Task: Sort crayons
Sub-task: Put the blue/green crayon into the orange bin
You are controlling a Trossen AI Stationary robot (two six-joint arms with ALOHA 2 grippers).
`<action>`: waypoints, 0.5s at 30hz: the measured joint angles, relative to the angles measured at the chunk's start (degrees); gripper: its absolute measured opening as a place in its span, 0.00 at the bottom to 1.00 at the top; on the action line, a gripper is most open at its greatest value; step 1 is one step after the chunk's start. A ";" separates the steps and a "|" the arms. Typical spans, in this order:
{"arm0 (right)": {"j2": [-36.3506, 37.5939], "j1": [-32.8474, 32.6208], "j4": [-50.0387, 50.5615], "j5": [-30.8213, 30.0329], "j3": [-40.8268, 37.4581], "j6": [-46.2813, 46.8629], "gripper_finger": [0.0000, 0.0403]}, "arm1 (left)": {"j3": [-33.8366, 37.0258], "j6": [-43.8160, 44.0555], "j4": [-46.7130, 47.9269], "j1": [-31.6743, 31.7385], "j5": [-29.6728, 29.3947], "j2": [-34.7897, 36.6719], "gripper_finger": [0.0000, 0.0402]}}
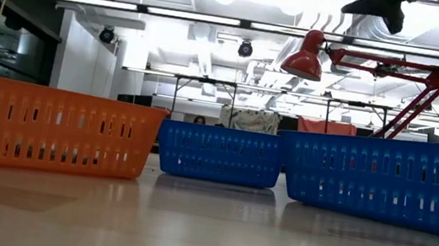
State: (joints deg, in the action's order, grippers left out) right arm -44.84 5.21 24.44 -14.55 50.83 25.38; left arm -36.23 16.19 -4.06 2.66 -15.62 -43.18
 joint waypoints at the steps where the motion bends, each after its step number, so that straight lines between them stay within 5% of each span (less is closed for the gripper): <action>1: -0.63 0.00 -0.37 -0.57 0.00 1.22 0.34 | 0.00 -0.78 0.08 0.00 0.00 0.00 0.27; 9: -10.11 0.00 1.10 2.62 0.01 10.66 0.34 | 0.00 -3.33 2.30 0.00 0.00 0.00 0.27; 15: -19.71 2.61 13.53 4.73 0.09 16.94 0.34 | 0.00 -2.53 2.15 0.00 -0.43 0.00 0.27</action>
State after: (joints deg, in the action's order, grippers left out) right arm -64.55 7.82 37.97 -9.81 50.92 42.32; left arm -36.23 13.66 -1.91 2.66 -16.04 -43.18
